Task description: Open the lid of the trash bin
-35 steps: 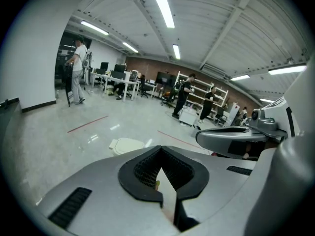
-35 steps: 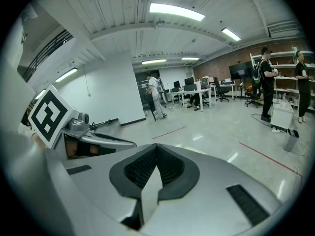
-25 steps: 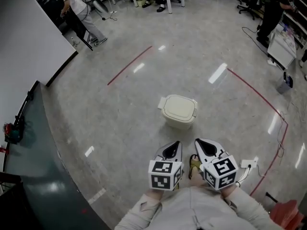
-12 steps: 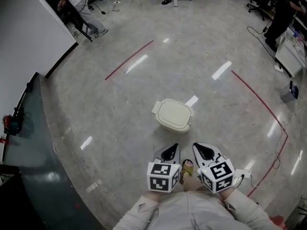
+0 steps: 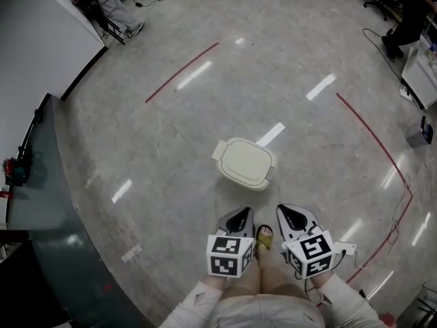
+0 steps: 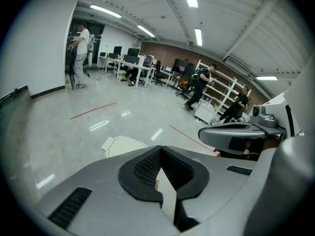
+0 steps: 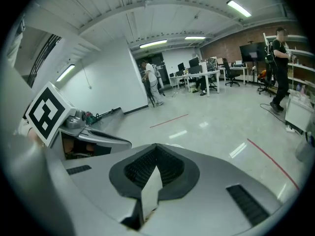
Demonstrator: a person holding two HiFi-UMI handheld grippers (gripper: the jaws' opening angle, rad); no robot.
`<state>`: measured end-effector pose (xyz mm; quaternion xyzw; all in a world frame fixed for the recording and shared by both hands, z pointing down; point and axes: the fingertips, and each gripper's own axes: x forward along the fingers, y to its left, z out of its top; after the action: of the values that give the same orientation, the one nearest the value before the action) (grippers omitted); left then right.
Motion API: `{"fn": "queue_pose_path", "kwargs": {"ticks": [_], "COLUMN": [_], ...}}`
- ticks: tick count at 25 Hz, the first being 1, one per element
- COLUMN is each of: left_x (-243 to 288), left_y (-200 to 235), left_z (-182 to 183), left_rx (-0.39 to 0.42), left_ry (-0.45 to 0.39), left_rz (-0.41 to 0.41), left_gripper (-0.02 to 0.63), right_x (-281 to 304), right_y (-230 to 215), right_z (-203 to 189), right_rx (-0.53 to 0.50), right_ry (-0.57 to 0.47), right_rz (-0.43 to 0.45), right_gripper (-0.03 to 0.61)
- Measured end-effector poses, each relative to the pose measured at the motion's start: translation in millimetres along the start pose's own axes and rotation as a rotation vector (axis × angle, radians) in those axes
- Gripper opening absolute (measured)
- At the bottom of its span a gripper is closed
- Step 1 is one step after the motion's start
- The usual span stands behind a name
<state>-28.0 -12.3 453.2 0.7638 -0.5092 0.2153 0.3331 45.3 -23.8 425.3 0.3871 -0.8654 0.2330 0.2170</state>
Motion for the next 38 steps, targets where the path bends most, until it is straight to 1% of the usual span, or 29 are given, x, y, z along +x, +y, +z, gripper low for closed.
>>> {"fn": "queue_pose_path", "kwargs": {"ticks": [3, 7, 20, 29, 34, 38], "left_x": [25, 54, 129, 171, 182, 186], "left_y": [6, 14, 35, 62, 68, 70], "left_z": [-2, -22, -128, -188, -205, -210], "left_rx": [0.008, 0.027, -0.008, -0.062, -0.074, -0.068], "left_ry": [0.019, 0.055, 0.193, 0.243, 0.267, 0.272], "left_rz": [-0.014, -0.036, -0.076, -0.056, -0.06, -0.064], "left_gripper": [0.005, 0.005, 0.005, 0.005, 0.005, 0.005], "right_x": [18, 43, 147, 229, 260, 271], "right_y": [-17, -32, -82, -132, -152, -159], "right_z": [-9, -33, -133, -203, -236, -250], "right_rx": [0.018, 0.037, 0.07, 0.042, 0.04, 0.044], "right_ry": [0.018, 0.048, 0.148, 0.24, 0.302, 0.329], "right_rz": [-0.018, -0.047, -0.123, -0.187, -0.213, -0.227], "right_gripper": [0.002, 0.002, 0.003, 0.003, 0.003, 0.003]}}
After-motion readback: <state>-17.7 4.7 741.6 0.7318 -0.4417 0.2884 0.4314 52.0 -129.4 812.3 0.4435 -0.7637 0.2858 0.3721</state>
